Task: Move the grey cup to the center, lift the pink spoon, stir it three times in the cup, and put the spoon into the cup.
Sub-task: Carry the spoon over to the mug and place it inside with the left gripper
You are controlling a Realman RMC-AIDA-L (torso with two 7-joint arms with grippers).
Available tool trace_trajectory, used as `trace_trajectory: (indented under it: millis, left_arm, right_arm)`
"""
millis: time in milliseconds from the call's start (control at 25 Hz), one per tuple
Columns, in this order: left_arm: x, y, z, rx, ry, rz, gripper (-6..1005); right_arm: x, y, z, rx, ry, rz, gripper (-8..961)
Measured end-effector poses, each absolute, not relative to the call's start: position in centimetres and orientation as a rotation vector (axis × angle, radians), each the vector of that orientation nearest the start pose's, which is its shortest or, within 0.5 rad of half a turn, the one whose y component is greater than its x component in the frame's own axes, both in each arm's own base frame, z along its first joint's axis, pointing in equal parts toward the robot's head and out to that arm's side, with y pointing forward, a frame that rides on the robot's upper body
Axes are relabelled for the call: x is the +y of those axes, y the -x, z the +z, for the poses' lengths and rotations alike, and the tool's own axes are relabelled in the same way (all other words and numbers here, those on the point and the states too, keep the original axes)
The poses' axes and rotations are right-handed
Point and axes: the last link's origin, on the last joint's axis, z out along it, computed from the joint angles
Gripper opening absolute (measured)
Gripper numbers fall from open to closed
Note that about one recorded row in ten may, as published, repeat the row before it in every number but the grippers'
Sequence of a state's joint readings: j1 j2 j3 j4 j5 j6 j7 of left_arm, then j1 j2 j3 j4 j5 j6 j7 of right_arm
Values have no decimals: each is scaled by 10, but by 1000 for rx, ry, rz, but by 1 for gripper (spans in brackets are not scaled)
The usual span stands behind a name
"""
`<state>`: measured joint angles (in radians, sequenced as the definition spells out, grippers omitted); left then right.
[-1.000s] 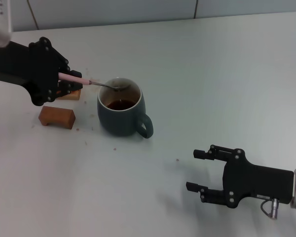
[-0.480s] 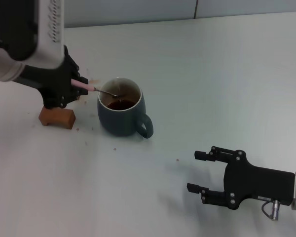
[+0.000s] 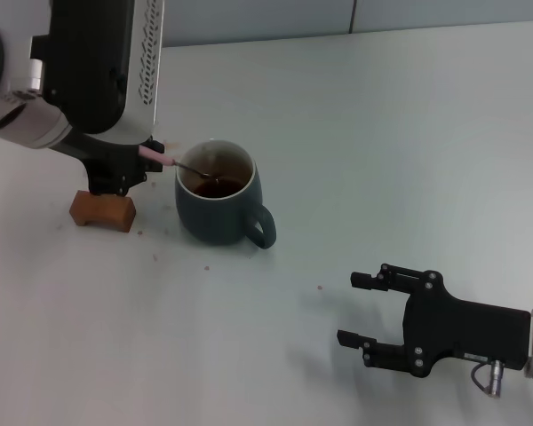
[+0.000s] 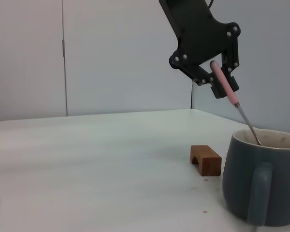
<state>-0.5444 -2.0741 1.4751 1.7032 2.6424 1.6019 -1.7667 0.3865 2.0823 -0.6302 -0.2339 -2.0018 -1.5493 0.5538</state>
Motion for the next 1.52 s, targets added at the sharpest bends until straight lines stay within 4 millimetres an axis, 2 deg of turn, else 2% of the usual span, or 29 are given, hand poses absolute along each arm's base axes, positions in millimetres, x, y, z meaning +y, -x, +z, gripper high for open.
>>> trace_trajectory:
  millis: [400, 640, 880, 1160, 1520]
  left_arm:
    - [340, 129, 24, 499, 2695, 723, 147]
    - [333, 120, 20, 548, 2718, 677, 149]
    - [338, 115, 14, 574, 2699, 657, 150]
    - [346, 123, 18, 510, 2673, 731, 152]
    - [338, 125, 21, 494, 2710, 758, 154]
  right_arm:
    - [234, -309, -67, 168, 2706, 753, 717]
    - [234, -309, -67, 168, 2706, 753, 717]
    - [233, -309, -68, 176, 2707, 759, 717]
    - [232, -309, -69, 183, 2707, 764, 717]
    - [232, -308, -70, 178, 2712, 763, 717]
